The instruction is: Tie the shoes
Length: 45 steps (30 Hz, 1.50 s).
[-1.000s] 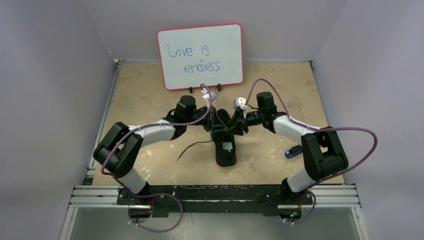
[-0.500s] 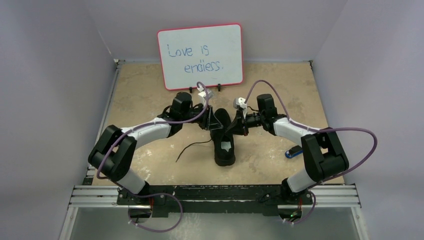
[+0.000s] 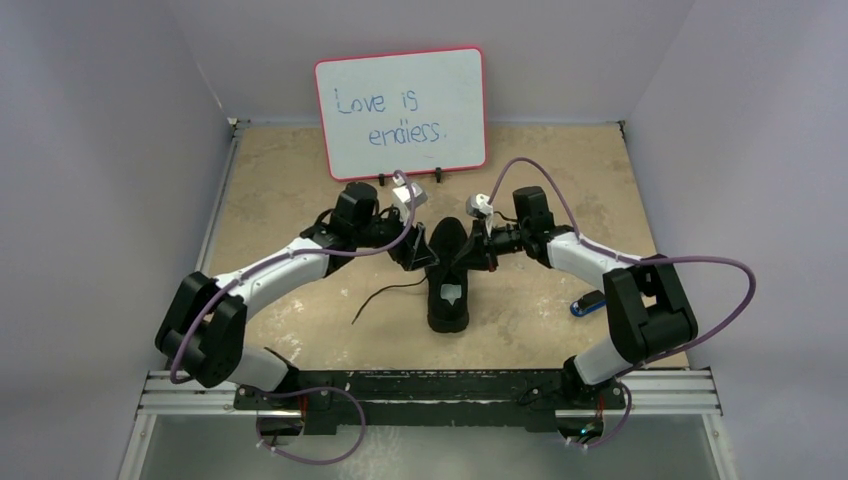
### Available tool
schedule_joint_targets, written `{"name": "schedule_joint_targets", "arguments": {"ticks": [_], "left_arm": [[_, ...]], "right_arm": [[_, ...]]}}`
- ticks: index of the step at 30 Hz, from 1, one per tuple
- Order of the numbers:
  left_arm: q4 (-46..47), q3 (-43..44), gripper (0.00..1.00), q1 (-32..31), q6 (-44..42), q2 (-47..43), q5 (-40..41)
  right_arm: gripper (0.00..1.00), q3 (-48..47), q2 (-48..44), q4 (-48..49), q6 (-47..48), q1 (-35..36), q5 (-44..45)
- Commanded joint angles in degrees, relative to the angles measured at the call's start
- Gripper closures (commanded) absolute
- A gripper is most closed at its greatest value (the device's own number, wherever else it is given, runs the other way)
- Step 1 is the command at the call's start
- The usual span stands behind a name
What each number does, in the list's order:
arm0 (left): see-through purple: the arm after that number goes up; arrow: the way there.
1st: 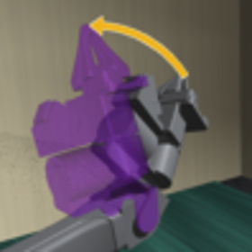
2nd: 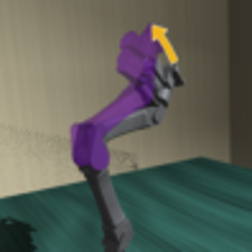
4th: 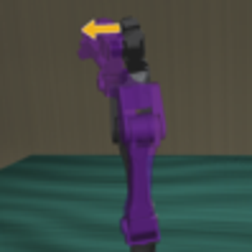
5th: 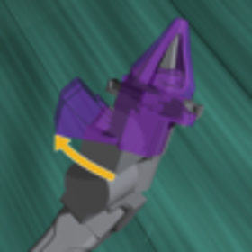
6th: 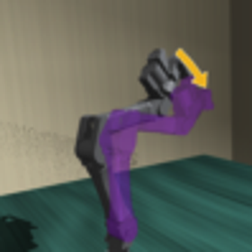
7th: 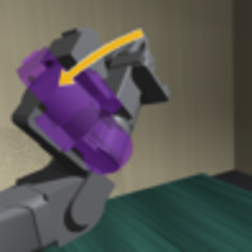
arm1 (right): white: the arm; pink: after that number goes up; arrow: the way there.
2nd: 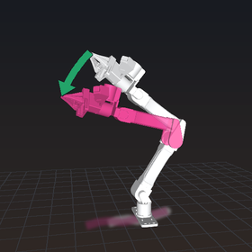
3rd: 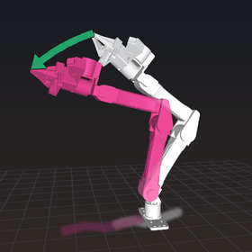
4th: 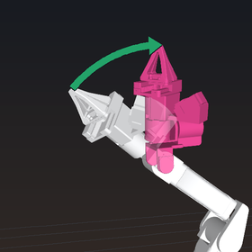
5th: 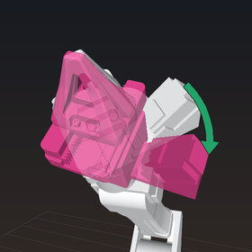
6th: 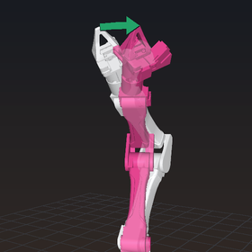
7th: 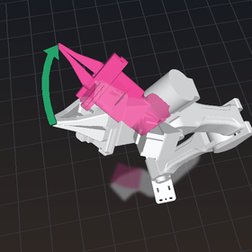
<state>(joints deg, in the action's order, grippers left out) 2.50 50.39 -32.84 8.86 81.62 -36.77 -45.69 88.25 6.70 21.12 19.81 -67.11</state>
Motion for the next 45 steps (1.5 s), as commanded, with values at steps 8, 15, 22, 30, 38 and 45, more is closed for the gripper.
{"name": "schedule_joint_targets", "arguments": {"ticks": [8,15,22,30,38,45], "left_arm": [[27.92,-1.90,0.32,-1.58,8.63,6.16,-12.88],[22.49,-0.10,0.43,-1.87,3.47,10.27,-15.54],[23.73,-1.02,0.61,-2.07,3.39,12.21,-16.03],[39.97,-4.24,1.00,-2.05,15.92,13.75,-15.68],[46.40,-6.39,1.00,-1.11,27.18,15.11,-15.75],[48.86,-6.19,1.00,-1.04,30.48,16.83,-15.03]], "right_arm": [[1.00,-4.02,0.17,-7.53,4.14,-0.20,-4.65],[1.00,-4.61,0.77,-8.21,4.41,-0.30,-4.43],[1.00,-4.95,0.87,-7.94,4.34,-0.28,-4.58],[1.00,-6.63,1.83,-12.41,8.91,-0.30,-2.87],[0.61,-7.14,-4.60,-15.31,7.61,-0.30,12.22],[0.23,0.41,-20.26,-11.10,-9.33,-0.24,28.02]]}}
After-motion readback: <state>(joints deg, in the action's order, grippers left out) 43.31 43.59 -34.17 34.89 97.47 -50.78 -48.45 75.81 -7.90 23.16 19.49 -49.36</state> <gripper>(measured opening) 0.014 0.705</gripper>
